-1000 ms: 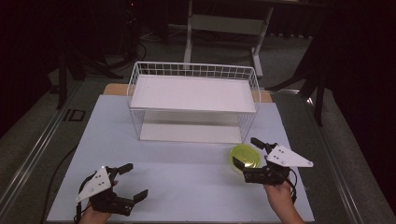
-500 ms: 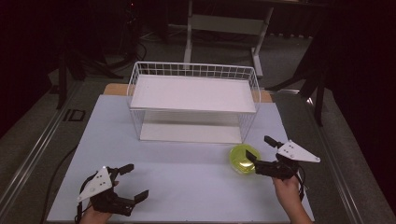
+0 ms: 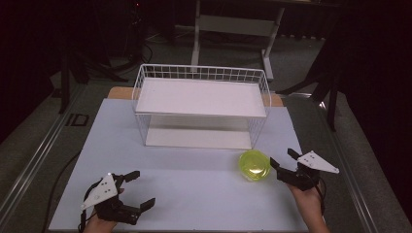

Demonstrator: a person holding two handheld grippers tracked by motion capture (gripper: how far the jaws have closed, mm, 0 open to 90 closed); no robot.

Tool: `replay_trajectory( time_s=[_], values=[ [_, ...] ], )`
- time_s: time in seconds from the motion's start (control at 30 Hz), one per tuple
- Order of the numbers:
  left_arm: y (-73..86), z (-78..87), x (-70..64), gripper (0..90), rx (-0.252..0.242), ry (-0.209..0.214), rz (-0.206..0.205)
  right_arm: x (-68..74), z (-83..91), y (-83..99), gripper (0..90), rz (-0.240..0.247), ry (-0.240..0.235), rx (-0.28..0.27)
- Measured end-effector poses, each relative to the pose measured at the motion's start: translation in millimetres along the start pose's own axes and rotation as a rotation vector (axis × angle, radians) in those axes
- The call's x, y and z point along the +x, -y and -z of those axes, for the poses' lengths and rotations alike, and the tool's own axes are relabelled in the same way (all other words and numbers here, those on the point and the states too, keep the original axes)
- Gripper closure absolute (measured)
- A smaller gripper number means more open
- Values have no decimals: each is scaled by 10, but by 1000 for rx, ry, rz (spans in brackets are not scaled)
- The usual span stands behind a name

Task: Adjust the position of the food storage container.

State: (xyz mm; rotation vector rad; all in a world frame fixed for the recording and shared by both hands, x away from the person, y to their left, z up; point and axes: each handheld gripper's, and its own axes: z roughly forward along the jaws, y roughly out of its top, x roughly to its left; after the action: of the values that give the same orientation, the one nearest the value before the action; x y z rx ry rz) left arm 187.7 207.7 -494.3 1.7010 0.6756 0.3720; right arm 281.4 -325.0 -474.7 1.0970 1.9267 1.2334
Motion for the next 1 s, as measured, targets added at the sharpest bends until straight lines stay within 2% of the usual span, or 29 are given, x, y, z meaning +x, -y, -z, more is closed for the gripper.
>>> replay_trajectory(
  time_s=[0.07,0.13,0.2,0.23,0.3,0.4,0.47,0.6,0.73,0.83,1.0],
  values=[
    [0,-1,0,17,0,0,0,-30,0,66,309,8,13,30],
    [1,-1,1,18,0,1,2,-58,3,118,336,14,36,54],
    [2,-2,0,17,1,0,2,-90,8,159,385,-6,36,64],
    [2,-1,-2,17,2,1,2,-103,5,177,442,-14,36,71],
    [1,0,-3,17,1,2,1,-121,-1,219,506,-32,23,90],
    [0,2,-2,17,1,1,0,-128,-26,286,653,-39,10,123],
    [1,0,0,17,0,-1,3,-128,-46,320,762,-59,-16,142],
    [-2,-11,-4,17,2,1,-2,-59,-92,360,879,-27,-3,173],
    [-4,-13,-7,18,5,2,-5,5,-162,400,900,-15,5,207],
    [-4,-10,-6,18,3,2,-4,69,-215,440,900,6,-22,248],
    [-2,-16,-1,17,3,5,-3,155,-270,463,900,18,-65,273]
  ],
)
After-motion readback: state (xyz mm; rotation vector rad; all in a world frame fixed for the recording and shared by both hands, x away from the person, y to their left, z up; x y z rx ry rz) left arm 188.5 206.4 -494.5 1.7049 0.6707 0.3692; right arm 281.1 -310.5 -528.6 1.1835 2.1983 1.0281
